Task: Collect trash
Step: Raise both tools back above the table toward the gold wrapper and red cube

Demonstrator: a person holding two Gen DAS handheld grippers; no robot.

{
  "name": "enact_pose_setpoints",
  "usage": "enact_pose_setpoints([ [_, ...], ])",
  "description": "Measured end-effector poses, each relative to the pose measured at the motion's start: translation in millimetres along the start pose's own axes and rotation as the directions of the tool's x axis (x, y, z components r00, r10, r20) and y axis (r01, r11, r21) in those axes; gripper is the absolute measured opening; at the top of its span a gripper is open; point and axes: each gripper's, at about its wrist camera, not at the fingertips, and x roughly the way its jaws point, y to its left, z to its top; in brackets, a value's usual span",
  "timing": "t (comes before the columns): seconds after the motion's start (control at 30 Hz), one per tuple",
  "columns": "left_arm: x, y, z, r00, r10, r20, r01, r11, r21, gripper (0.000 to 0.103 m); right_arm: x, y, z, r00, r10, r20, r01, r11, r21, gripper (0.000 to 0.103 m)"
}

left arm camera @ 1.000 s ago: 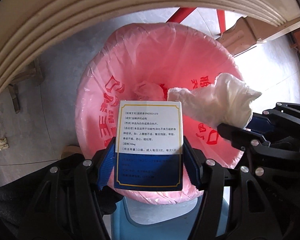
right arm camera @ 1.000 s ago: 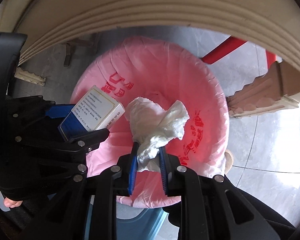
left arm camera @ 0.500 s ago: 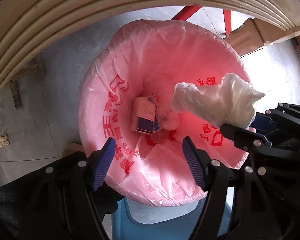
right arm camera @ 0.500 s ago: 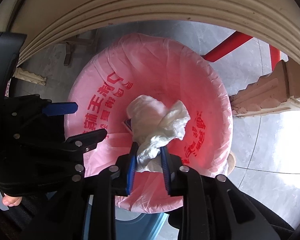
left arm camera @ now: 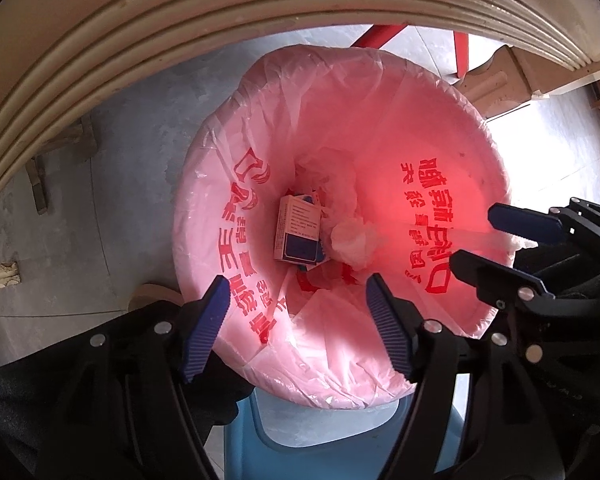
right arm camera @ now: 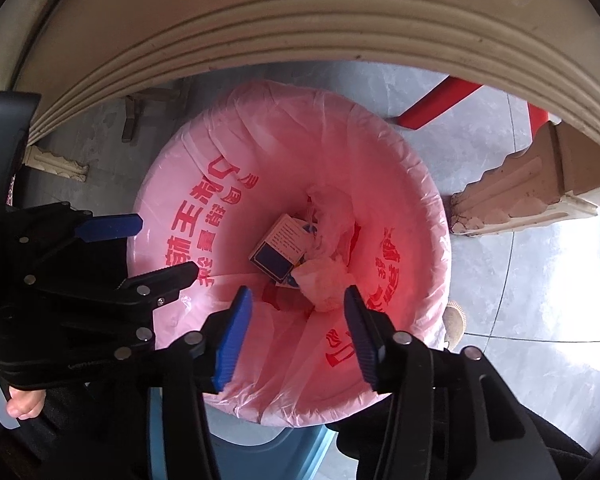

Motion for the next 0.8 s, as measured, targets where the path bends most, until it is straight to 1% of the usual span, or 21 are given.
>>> enact_pose_setpoints([
  [0.1,-6.0,-3.4,-1.9,1.000,0.019,0.017,-0.020,1.000,0.013,0.071,-5.9,1.0,-0.7,1.000,0.004,0.011,-0.004,1.000,0.001,0.053],
  [0.2,-14.2,-5.9,-6.7,0.999,0.027,0.034,-0.028,0.999,0.026,0.074,-17.3,2.6,-3.3,0.999,0.013,0.034,-0.013,1.000,0.004,0.054],
  [0.3,-26.9,-12.2,-16.6,0.998,0.037,0.050,-0.040,0.997,0.060,0.075,-29.9,7.5,-9.2,0.999,0.005,0.052,-0.004,1.000,-0.009,0.055],
  [0.43,-56.3,-22.2,-35.9,0.994,0.059,0.089,-0.070,0.988,0.134,0.075,-58.2,19.1,-21.4,0.996,0.018,0.089,-0.015,0.999,-0.032,0.055],
  [0.47,-67.5,-23.9,-38.8,0.992,0.064,0.112,-0.079,0.987,0.138,0.075,-64.9,22.0,-23.6,0.995,0.015,0.101,-0.011,0.999,-0.041,0.055],
  [0.5,-82.8,-26.2,-44.5,0.989,0.053,0.140,-0.074,0.986,0.150,0.075,-76.4,27.1,-27.4,0.992,0.012,0.122,-0.005,0.999,-0.054,0.055],
  [0.63,-130.6,-27.9,-63.8,0.976,0.058,0.208,-0.099,0.977,0.190,0.076,-122.6,39.4,-43.1,0.978,0.011,0.207,0.004,0.997,-0.073,0.055],
  [0.73,-169.1,-27.7,-75.8,0.964,0.063,0.258,-0.121,0.968,0.217,0.076,-165.3,44.9,-49.2,0.958,0.028,0.285,-0.009,0.998,-0.068,0.055],
  [0.8,-194.5,-23.2,-78.7,0.955,0.053,0.291,-0.123,0.965,0.231,0.076,-195.8,48.4,-49.8,0.940,0.046,0.338,-0.022,0.997,-0.075,0.055],
])
